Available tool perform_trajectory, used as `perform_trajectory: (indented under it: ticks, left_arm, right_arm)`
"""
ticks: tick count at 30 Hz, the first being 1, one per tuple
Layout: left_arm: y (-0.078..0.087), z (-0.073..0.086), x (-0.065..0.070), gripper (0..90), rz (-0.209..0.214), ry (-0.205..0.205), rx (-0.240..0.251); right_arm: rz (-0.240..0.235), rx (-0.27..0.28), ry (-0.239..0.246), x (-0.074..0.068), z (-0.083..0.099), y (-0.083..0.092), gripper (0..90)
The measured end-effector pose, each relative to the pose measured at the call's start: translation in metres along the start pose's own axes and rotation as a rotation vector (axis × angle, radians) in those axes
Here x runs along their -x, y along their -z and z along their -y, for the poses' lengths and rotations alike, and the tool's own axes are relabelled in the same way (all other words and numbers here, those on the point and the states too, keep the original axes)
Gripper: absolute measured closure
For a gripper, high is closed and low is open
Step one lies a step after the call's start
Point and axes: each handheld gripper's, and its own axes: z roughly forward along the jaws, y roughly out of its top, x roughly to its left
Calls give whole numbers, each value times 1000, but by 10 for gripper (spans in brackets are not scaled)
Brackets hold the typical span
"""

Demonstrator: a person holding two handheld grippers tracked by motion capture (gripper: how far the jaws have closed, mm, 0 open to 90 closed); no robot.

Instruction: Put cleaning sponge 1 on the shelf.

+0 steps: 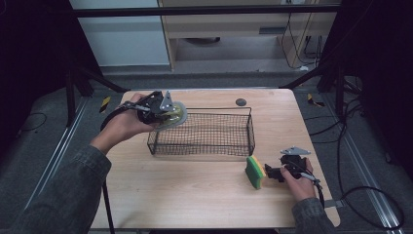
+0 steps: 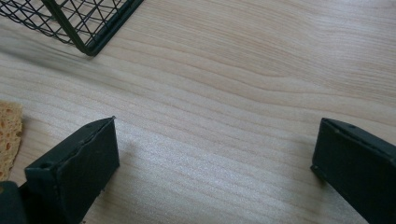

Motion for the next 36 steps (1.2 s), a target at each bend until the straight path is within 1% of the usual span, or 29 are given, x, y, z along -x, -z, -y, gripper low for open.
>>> perform_trajectory:
  ticks: [1,2,3,4,5,10,15,16,17,18,19,20,25,27,29,32,36]
  left_arm:
    - [0,0,0,707,0,0,0]
    - [-1,-3,0,707,-4,-15,-5]
    - [-1,-3,0,707,-4,-15,-5]
    - [-2,-5,-1,707,-5,-28,-7]
    - [-2,-5,-1,707,-5,-28,-7]
    - [-6,-10,-1,707,-7,-68,-7]
    - [-7,-11,0,707,-8,-78,-6]
    - [-7,-11,2,707,-11,-88,-6]
    - [-7,-11,2,708,-11,-88,-6]
    - [-8,-11,3,708,-11,-101,-12]
    - [-8,-11,3,708,-11,-101,-12]
    - [-8,-10,5,707,-10,-113,-10]
    - [-11,-10,7,707,-15,-126,-20]
    - [-13,-9,8,707,-11,-121,-18]
    - [-16,-8,9,707,0,-128,-16]
    - [-22,-6,10,707,15,-129,-16]
    - [-26,-6,12,707,27,-133,-14]
  right_arm:
    - [0,0,0,0,0,0,7]
    - [1,1,-4,0,0,0,7]
    - [1,1,-4,0,0,0,7]
    - [2,3,-5,0,1,0,7]
    - [2,3,-5,0,1,0,7]
    - [2,2,-6,0,0,0,7]
    - [2,2,-5,0,1,0,7]
    - [3,3,-5,-1,1,0,7]
    - [3,3,-5,-1,1,0,7]
    - [3,3,-6,-1,1,0,7]
    - [3,3,-6,-1,1,0,7]
    - [3,3,-6,-1,1,0,7]
    - [3,3,-6,-1,1,0,7]
    - [3,3,-6,-1,1,0,7]
    - [3,2,-7,-1,1,0,7]
    - [3,4,-4,0,1,0,7]
    - [4,4,-5,-1,1,0,7]
